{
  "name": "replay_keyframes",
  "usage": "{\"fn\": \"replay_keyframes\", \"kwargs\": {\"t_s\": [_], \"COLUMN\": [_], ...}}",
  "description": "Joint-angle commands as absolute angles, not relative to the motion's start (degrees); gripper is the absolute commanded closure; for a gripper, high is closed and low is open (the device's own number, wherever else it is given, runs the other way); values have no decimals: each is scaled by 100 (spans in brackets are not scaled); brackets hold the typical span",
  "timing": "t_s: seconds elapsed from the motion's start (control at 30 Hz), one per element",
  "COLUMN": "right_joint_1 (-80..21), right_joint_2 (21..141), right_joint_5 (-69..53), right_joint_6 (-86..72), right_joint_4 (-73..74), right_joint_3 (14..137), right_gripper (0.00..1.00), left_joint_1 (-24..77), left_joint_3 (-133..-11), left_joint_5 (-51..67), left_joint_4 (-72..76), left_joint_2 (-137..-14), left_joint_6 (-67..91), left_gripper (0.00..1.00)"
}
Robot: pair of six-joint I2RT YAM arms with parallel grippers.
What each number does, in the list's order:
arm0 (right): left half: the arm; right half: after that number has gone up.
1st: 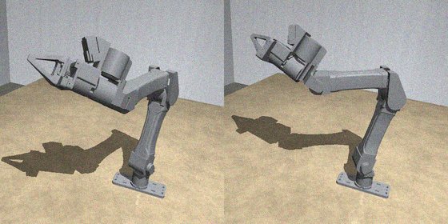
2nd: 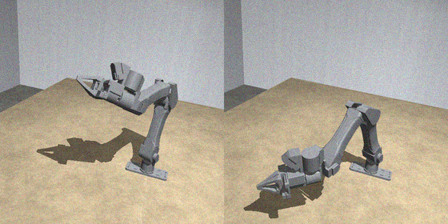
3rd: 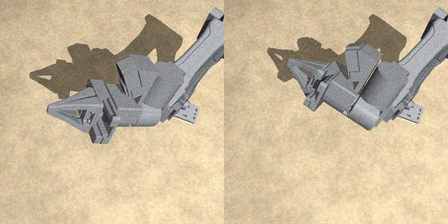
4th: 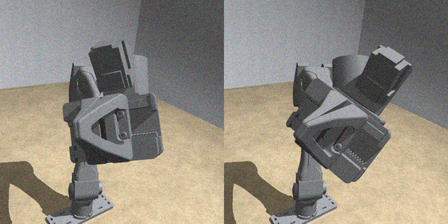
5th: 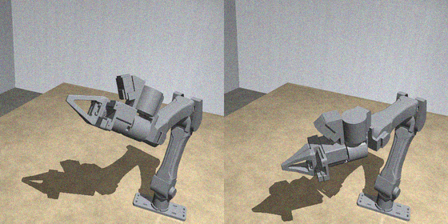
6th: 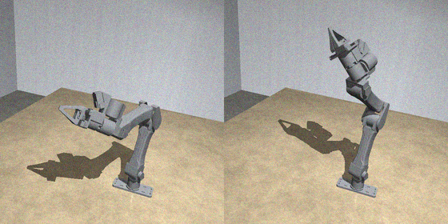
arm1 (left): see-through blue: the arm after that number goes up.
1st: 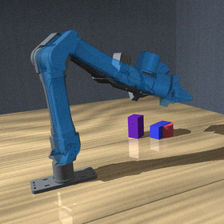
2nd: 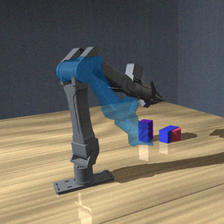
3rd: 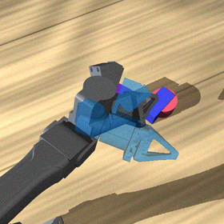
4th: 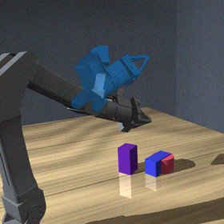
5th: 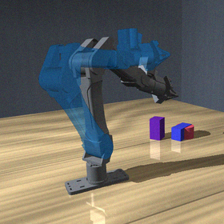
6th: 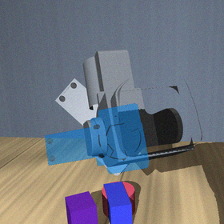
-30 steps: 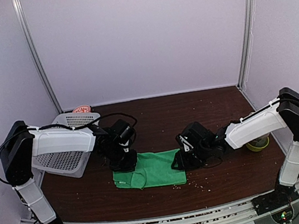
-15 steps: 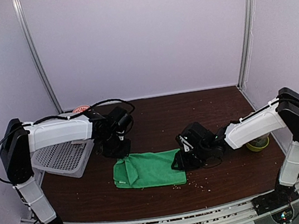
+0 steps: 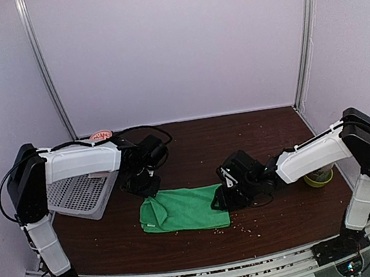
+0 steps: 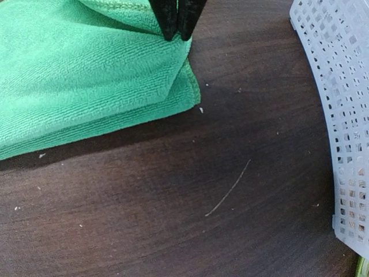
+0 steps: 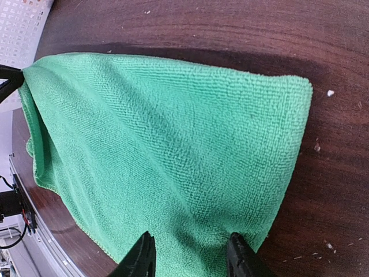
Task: Roll the towels
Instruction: Adjust the towel at the center of the board.
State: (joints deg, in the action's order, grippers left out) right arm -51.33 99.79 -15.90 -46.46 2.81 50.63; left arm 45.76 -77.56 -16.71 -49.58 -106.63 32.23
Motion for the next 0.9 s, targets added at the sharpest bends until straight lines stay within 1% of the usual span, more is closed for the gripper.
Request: {"fn": "replay_keyframes", "kwargs": {"t_s": [0.0,0.13,0.23,0.27,0.3,0.43,0.6,0.67,0.87], "right_joint_1": [-5094,-5090,-5088,-5085,-5081,-5081,-5083,-5074,-5072], "right_joint_2": [10155,10169,10153,10155,10162,10168,10152,10156,10161], "right_joint_5": [-1566,-1560,-1556,-1556,-1556,-1565,-1548,-1551,-1539], "right_joint_6": [-4571,-4573,-4571,-4575,-4575,-4579,-4573,-4580,-4558], "right_joint_4": [456,452,452,454,449,426,432,422,452], "right_joint_3": [5131,5133,5133,5141,5148,5167,5177,5172,5202], "right_gripper": [56,56,56,56,56,56,56,56,56], "left_joint_1": [4464,4430,4430,4430,4430,4432,4509,4678,5161], "left_joint_3": [-7682,-7617,-7552,-7517,-7462,-7067,-6254,-6300,-6964], "left_joint_5": [-1969,-2047,-1946,-1914,-1852,-1446,-202,-39,-130], "left_joint_4": [-5019,-5045,-5054,-5056,-5054,-4942,-3957,-3794,-3798], "left_joint_2": [-10690,-10507,-10242,-10141,-10049,-9617,-9022,-9068,-9255], "left_joint_6": [3170,3243,3301,3334,3378,3689,4307,4372,4368], "left_gripper": [93,77,59,55,53,51,51,52,57]}}
